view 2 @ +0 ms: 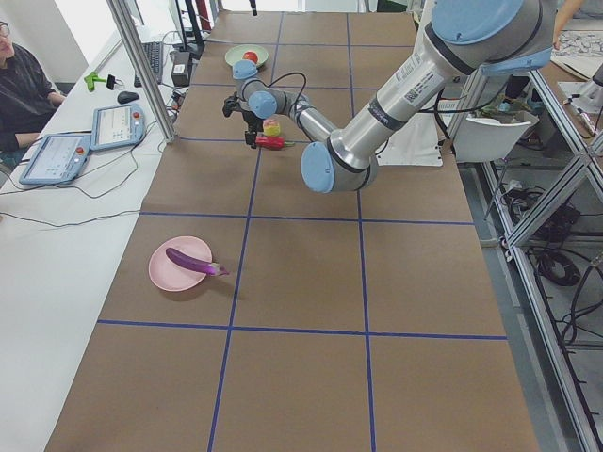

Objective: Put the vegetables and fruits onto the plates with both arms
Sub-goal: 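Reach the left gripper down and grasp the red chili pepper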

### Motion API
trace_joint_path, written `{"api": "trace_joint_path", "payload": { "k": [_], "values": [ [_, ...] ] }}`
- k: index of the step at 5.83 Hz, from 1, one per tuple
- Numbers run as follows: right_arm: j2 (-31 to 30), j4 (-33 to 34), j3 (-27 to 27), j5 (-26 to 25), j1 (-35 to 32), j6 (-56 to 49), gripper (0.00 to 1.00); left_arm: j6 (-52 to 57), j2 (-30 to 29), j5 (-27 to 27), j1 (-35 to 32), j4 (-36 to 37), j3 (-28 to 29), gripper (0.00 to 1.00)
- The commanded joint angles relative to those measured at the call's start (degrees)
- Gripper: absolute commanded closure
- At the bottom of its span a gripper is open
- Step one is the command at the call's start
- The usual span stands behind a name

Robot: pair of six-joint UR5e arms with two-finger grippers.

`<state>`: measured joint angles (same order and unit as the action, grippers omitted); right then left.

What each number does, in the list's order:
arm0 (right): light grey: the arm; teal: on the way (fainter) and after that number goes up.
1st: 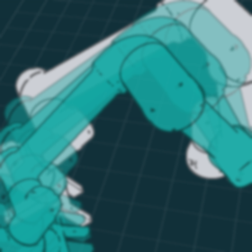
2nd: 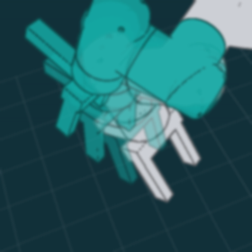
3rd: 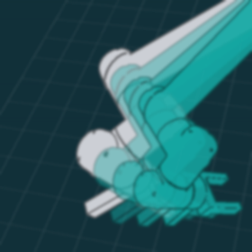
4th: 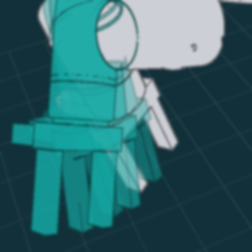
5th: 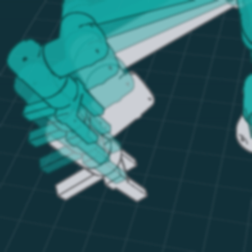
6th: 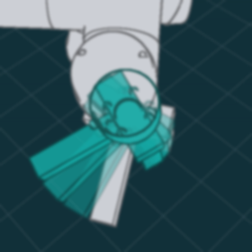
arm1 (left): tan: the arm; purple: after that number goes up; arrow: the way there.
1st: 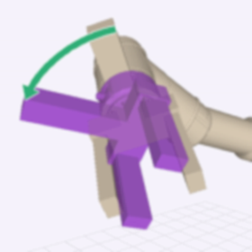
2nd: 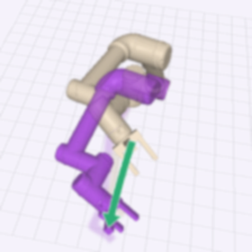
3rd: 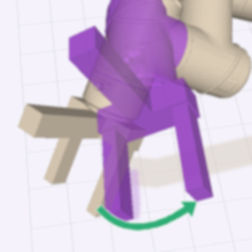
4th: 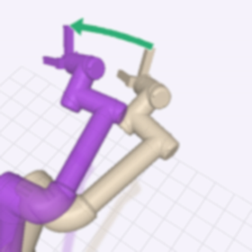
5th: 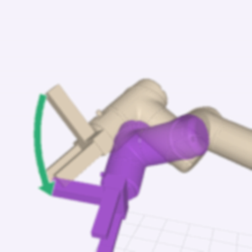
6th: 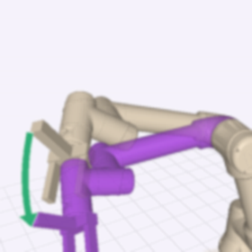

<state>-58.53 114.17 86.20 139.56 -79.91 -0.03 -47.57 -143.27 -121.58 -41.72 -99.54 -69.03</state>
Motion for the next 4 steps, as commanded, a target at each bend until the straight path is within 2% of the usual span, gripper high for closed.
{"api": "trace_joint_path", "payload": {
  "k": [1,2,4],
  "values": [
    [0.08,2.37,3.35,1.15,0.72,3.7,0.01,-0.59,0.01,-0.14,2.35,-0.04,-0.13,0.09],
    [0.08,2.37,4.05,2.11,0.98,4.25,0.01,-0.6,0.01,-0.15,2.43,-0.04,-0.05,0.17],
    [0.08,2.37,5.9,2.12,2.21,7.84,0.01,-0.86,-0.17,-0.15,4.45,-0.04,0.3,0.2]
  ]
}}
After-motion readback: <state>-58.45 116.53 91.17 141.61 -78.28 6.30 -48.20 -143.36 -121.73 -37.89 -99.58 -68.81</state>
